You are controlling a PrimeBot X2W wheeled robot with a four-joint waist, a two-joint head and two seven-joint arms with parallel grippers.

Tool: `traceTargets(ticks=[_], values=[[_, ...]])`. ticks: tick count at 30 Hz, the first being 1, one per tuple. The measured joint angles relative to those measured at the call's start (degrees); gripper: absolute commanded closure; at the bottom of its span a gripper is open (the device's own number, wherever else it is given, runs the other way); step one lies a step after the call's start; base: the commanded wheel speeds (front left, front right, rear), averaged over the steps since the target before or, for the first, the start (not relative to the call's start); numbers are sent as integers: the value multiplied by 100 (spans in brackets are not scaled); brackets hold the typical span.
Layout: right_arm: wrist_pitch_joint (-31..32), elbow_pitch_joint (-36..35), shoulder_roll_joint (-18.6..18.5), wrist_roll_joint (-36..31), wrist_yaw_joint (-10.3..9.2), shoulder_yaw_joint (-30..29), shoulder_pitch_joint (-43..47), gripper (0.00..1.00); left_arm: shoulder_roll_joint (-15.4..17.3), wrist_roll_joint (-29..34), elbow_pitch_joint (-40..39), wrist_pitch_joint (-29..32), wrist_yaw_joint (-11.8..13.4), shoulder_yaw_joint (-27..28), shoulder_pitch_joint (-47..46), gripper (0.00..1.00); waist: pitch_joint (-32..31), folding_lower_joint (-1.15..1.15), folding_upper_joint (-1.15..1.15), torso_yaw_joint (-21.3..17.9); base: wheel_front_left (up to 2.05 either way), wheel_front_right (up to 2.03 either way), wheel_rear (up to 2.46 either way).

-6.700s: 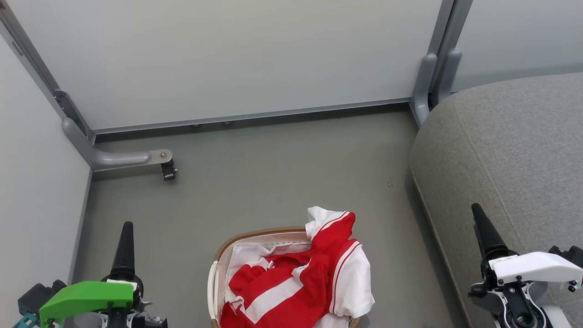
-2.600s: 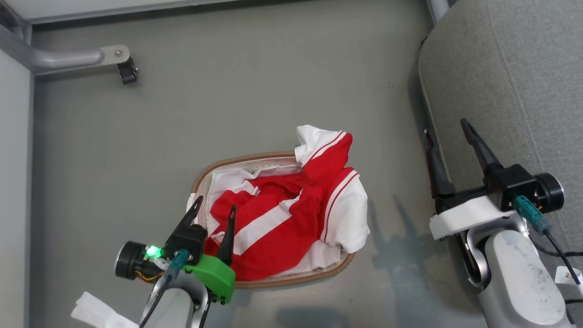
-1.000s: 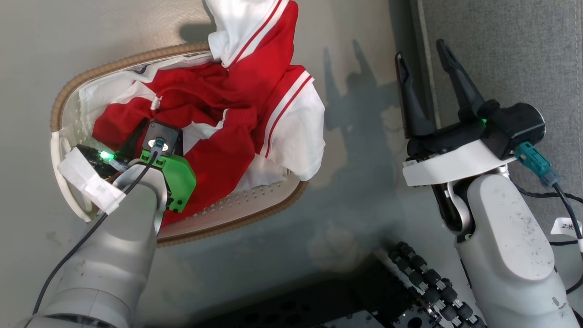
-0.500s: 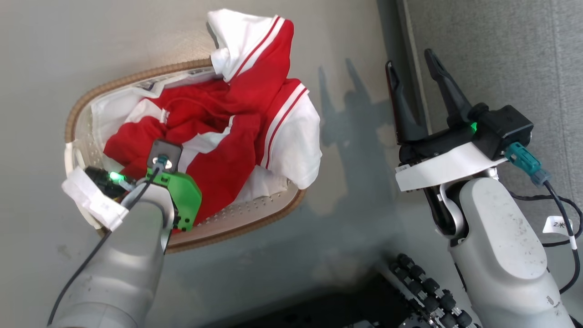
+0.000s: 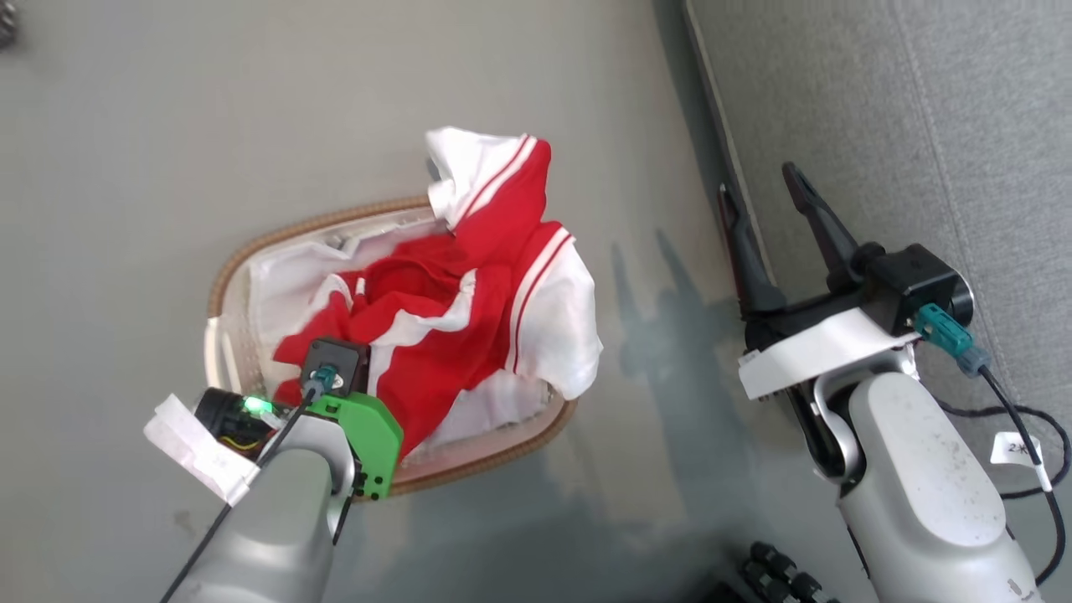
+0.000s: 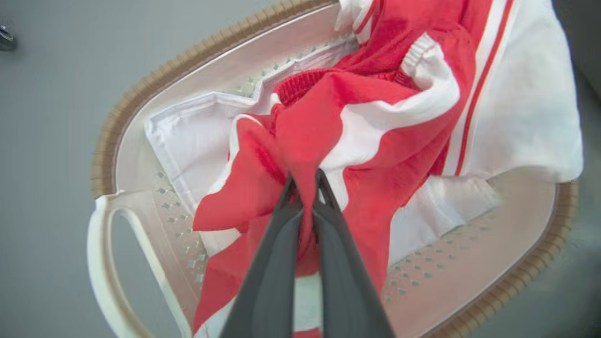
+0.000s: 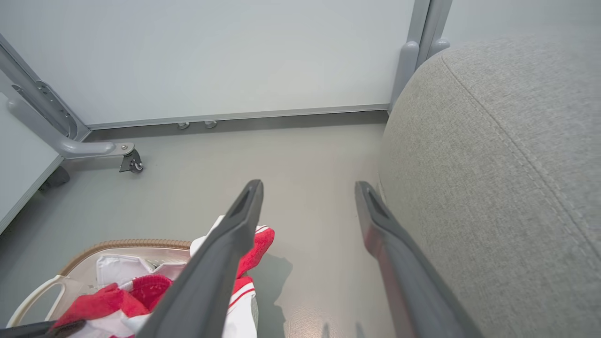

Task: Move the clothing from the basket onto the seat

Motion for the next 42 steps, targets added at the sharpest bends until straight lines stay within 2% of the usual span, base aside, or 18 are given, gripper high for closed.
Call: traceTargets(ticks=[7, 20, 31, 38, 42], values=[[0, 143, -82, -29, 0, -66, 375, 0, -12, -321, -1096, -2, -86, -51, 698, 100, -731, 0, 0, 205, 0, 0, 0], [0, 278, -113, -56, 0, -94, 951, 0, -19, -753, -2996, -8, 70, -32, 1419, 100, -1880, 0, 0, 637, 0, 0, 0], [0, 310, -63, -118, 0, -135, 1369, 0, -20, -888, -4240, -8, 53, 18, 1522, 100, -2654, 0, 0, 909, 0, 0, 0], [0, 350, -58, -118, 0, -100, 1540, 0, -20, -1106, -4849, -9, 18, -231, 1382, 100, -2961, 0, 0, 1013, 0, 0, 0], [0, 389, -52, -119, 0, -40, 1603, 0, -21, -1248, -5172, -10, 94, -402, 1224, 100, -3093, 0, 0, 1026, 0, 0, 0]])
